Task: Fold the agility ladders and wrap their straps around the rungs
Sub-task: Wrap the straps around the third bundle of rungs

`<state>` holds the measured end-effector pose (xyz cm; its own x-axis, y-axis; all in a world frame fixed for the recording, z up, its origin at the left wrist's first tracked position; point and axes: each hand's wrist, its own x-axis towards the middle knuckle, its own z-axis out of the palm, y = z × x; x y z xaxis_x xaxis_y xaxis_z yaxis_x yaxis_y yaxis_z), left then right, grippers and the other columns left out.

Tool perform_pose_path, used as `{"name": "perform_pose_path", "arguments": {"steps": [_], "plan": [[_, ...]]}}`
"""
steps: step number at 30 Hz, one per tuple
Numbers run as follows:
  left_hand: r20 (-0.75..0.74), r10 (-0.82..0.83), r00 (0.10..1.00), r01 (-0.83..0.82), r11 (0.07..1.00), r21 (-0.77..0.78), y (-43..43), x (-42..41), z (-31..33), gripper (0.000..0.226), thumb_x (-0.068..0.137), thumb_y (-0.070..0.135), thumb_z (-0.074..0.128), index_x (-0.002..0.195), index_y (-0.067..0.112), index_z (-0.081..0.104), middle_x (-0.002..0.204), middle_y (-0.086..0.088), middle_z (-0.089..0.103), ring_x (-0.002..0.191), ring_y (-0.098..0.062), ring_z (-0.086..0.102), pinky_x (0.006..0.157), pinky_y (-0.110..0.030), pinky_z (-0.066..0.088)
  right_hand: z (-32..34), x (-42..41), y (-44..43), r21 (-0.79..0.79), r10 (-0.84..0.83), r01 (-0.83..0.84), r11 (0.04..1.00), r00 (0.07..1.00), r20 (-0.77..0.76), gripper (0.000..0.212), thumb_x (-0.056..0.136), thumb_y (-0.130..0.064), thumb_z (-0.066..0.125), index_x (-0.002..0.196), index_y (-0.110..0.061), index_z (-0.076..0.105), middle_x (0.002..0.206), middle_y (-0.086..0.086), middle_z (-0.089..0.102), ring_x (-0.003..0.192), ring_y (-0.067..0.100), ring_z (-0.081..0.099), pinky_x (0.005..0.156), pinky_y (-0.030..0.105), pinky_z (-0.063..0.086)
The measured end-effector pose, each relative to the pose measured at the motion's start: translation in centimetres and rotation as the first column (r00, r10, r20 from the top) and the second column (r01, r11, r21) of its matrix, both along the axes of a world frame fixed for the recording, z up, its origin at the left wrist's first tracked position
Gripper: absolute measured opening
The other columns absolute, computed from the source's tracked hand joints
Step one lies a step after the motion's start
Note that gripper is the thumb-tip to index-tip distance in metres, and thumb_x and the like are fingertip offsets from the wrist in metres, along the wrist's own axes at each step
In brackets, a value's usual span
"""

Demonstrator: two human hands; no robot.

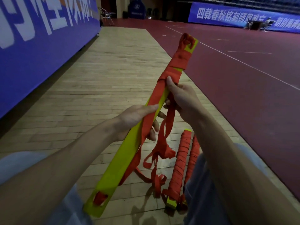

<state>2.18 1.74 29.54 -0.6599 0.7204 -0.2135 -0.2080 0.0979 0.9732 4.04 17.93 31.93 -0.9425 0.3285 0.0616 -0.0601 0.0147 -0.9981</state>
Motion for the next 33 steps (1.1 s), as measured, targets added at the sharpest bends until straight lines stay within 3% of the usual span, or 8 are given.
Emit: {"name": "perform_pose_path", "arguments": {"steps": [6,9,13,17,21,25,30,33], "plan": [[-0.195,0.157,0.968,-0.193,0.964,-0.182,0.7,-0.5,-1.5,0.034,0.1,0.042,0.05,0.1,0.01,0.061,0.067,-0.003,0.047,0.049,-0.015,0.044,0.051,-0.028,0.042,-0.7,-0.2,-0.2,0.143,-0.124,0.107,0.984,0.986,0.115,0.047,0.099,-0.041,0.055,0.088,0.004,0.068,0.075,0.012,0.072,0.043,0.015,0.063,0.051,0.033,0.059],[-0.36,0.184,0.915,-0.31,0.89,-0.334,1.1,-0.9,-1.9,0.047,0.095,0.06,0.043,0.111,0.017,0.053,0.084,0.002,0.049,0.07,-0.012,0.047,0.064,-0.03,0.043,-0.7,-0.3,-0.4,0.172,-0.141,0.115,0.978,0.979,0.145,0.04,0.103,-0.032,0.05,0.098,0.004,0.067,0.083,0.017,0.073,0.046,0.017,0.065,0.048,0.031,0.056],[-0.349,0.115,0.93,-0.264,0.87,-0.416,0.9,-1.3,-2.1,0.048,0.098,0.06,0.034,0.117,0.017,0.048,0.092,0.001,0.046,0.078,-0.014,0.044,0.074,-0.033,0.04,-0.4,-0.1,-0.7,0.19,-0.086,0.046,0.981,0.974,0.211,0.032,0.1,-0.016,0.043,0.104,0.006,0.066,0.087,0.022,0.072,0.048,0.02,0.066,0.048,0.029,0.056],[-0.448,0.156,0.88,-0.354,0.845,-0.401,0.3,-1.8,-2.7,0.041,0.093,0.055,0.055,0.113,0.019,0.055,0.096,0.002,0.06,0.088,-0.016,0.058,0.079,-0.036,0.05,0.0,0.2,-1.0,0.136,-0.039,0.003,0.991,0.965,0.259,0.027,0.097,-0.022,0.046,0.094,0.0,0.062,0.074,0.013,0.068,0.046,0.02,0.064,0.049,0.027,0.054],[-0.798,0.072,0.598,-0.558,0.753,-0.35,0.3,-1.1,-2.8,0.037,0.08,0.045,0.076,0.091,0.019,0.052,0.078,0.005,0.056,0.075,-0.018,0.057,0.059,-0.031,0.043,-1.1,0.3,-1.5,0.285,-0.015,-0.092,0.954,0.936,0.353,0.048,0.091,-0.052,0.061,0.1,-0.005,0.065,0.086,0.015,0.072,0.051,0.02,0.067,0.05,0.027,0.055],[-0.924,-0.014,0.383,-0.605,0.751,-0.262,0.4,-0.1,-3.2,0.035,0.084,0.037,0.075,0.089,0.021,0.043,0.074,0.009,0.052,0.071,-0.017,0.058,0.058,-0.028,0.043,-1.4,0.2,-1.8,0.34,-0.056,-0.05,0.939,0.954,0.293,0.045,0.089,-0.049,0.065,0.094,-0.005,0.067,0.081,0.012,0.074,0.052,0.017,0.068,0.053,0.027,0.057],[-0.91,0.003,0.414,-0.53,0.814,-0.238,0.8,-0.4,-3.6,0.034,0.088,0.025,0.072,0.09,0.02,0.039,0.078,0.009,0.048,0.074,-0.016,0.058,0.059,-0.023,0.045,-1.3,-0.2,-1.4,0.218,-0.178,0.146,0.965,0.975,0.132,0.036,0.086,-0.037,0.073,0.084,-0.001,0.07,0.074,0.013,0.072,0.045,0.016,0.061,0.048,0.025,0.049],[-0.765,0.106,0.635,-0.443,0.861,-0.249,1.0,-0.8,-3.4,0.025,0.092,0.021,0.065,0.101,0.019,0.041,0.093,0.001,0.056,0.082,-0.022,0.065,0.068,-0.036,0.058,-1.0,-0.2,-1.2,0.166,-0.216,0.198,0.966,0.972,0.095,0.035,0.085,-0.038,0.073,0.076,-0.005,0.07,0.07,0.011,0.07,0.045,0.016,0.06,0.047,0.025,0.048]]}}
